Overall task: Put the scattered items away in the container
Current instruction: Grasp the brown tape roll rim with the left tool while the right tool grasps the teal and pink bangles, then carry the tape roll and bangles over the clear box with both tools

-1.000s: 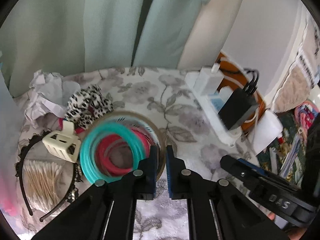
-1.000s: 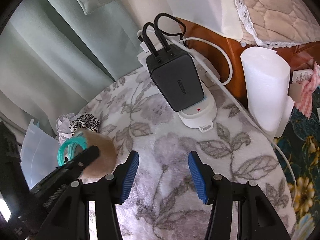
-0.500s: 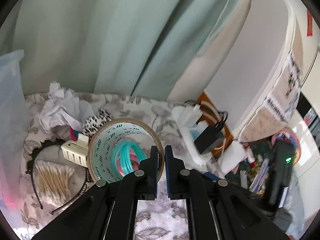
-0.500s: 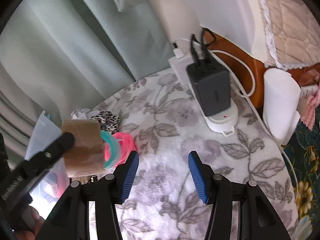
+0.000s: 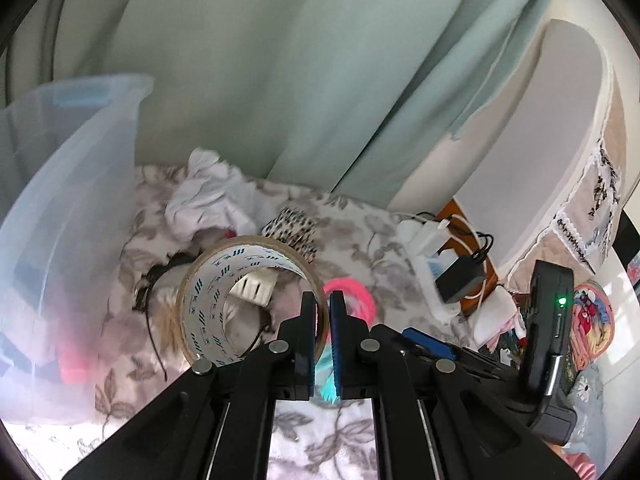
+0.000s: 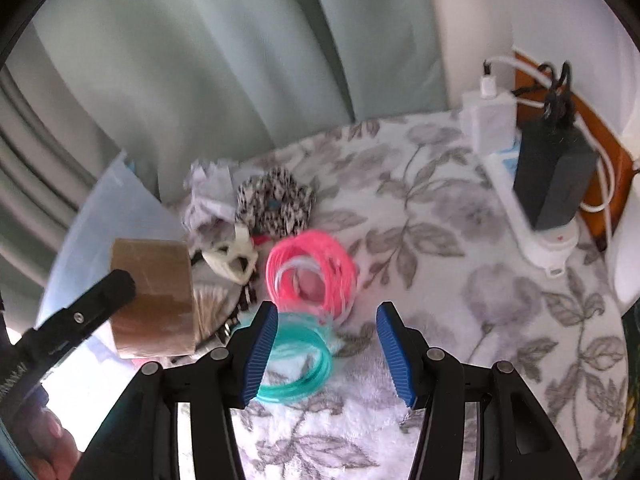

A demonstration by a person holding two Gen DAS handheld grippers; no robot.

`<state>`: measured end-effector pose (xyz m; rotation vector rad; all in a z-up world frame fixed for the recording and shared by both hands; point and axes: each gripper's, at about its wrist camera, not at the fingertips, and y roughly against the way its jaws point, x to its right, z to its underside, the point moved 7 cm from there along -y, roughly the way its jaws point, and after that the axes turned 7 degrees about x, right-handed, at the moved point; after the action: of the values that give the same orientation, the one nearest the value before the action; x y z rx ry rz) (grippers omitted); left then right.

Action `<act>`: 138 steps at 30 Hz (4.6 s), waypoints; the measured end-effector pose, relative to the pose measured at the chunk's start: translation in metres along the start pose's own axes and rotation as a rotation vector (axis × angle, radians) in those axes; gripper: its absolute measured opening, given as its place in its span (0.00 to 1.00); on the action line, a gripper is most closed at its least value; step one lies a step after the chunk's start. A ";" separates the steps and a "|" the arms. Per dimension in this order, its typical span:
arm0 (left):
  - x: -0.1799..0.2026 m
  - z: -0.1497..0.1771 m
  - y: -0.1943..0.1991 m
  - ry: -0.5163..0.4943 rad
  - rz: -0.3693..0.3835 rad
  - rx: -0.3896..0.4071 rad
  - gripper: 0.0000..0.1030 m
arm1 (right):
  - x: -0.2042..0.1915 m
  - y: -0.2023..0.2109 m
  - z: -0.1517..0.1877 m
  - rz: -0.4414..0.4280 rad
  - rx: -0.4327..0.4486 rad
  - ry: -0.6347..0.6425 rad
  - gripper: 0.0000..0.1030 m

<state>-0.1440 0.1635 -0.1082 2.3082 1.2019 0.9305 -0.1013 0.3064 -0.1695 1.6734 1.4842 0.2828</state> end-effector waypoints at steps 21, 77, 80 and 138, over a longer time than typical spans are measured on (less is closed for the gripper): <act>-0.007 0.014 -0.026 0.007 0.000 -0.046 0.07 | 0.005 -0.032 0.006 0.017 -0.025 0.021 0.54; 0.077 -0.029 0.122 -0.115 -0.022 0.236 0.08 | -0.047 0.176 -0.047 -0.091 0.292 -0.053 0.12; 0.079 -0.039 0.152 -0.104 -0.008 0.303 0.08 | -0.067 0.193 -0.049 -0.104 0.323 -0.018 0.12; -0.167 -0.056 0.199 0.254 -0.171 0.517 0.08 | -0.317 0.029 0.005 -0.215 0.064 0.450 0.12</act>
<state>-0.1381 -0.0855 -0.0144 2.4562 1.9042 0.9571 -0.1627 0.0229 -0.0382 1.5450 2.0069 0.5231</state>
